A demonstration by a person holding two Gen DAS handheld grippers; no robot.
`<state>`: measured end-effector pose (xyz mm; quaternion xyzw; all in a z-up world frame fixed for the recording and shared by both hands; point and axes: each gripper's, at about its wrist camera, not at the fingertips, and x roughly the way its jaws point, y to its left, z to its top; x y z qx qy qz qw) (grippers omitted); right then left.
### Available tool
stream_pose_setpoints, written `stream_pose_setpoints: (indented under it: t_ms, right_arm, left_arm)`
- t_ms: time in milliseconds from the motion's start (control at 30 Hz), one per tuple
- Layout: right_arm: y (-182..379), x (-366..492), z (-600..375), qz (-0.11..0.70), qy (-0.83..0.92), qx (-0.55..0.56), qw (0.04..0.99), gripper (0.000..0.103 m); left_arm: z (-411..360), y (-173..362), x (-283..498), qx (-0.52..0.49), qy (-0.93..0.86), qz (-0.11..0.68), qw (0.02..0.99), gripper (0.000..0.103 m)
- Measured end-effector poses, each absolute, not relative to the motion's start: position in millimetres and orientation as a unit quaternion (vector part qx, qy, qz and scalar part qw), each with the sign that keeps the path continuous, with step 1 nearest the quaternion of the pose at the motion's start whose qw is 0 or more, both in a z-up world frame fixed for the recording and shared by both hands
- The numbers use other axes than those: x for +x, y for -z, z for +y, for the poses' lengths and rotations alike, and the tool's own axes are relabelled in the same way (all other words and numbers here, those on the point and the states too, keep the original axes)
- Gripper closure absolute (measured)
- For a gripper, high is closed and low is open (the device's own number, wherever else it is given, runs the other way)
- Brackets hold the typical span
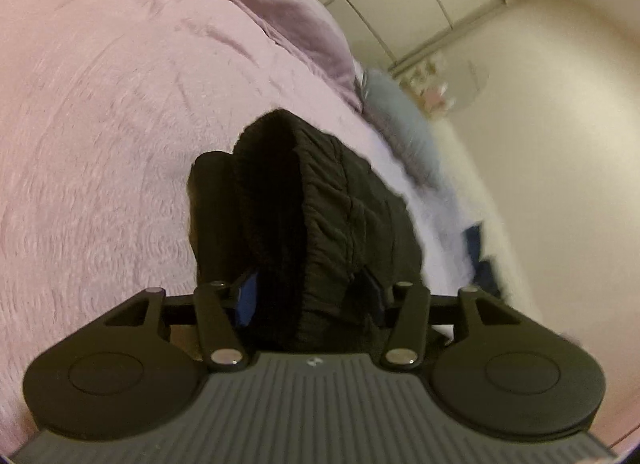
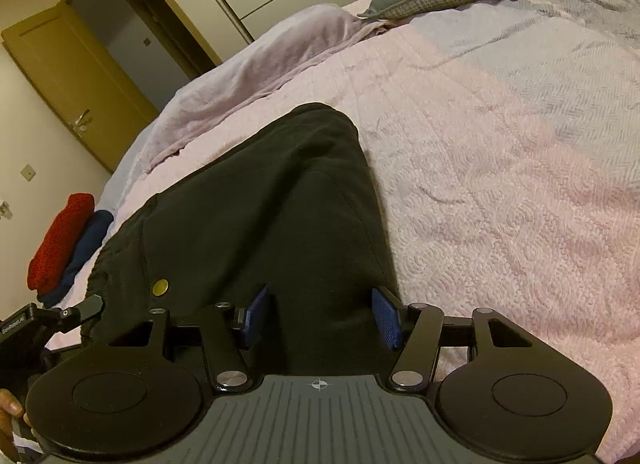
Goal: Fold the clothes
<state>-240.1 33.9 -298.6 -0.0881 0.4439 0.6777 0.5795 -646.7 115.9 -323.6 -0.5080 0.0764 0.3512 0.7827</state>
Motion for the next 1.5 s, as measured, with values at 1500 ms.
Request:
stream_pose_setpoints:
  t_ms: [1500]
  right_arm:
    - [304, -300, 171, 0.23, -0.733, -0.284, 0.574, 0.054]
  left_arm:
    - [149, 292, -601, -0.262, -0.503, 0.219, 0.794, 0.087]
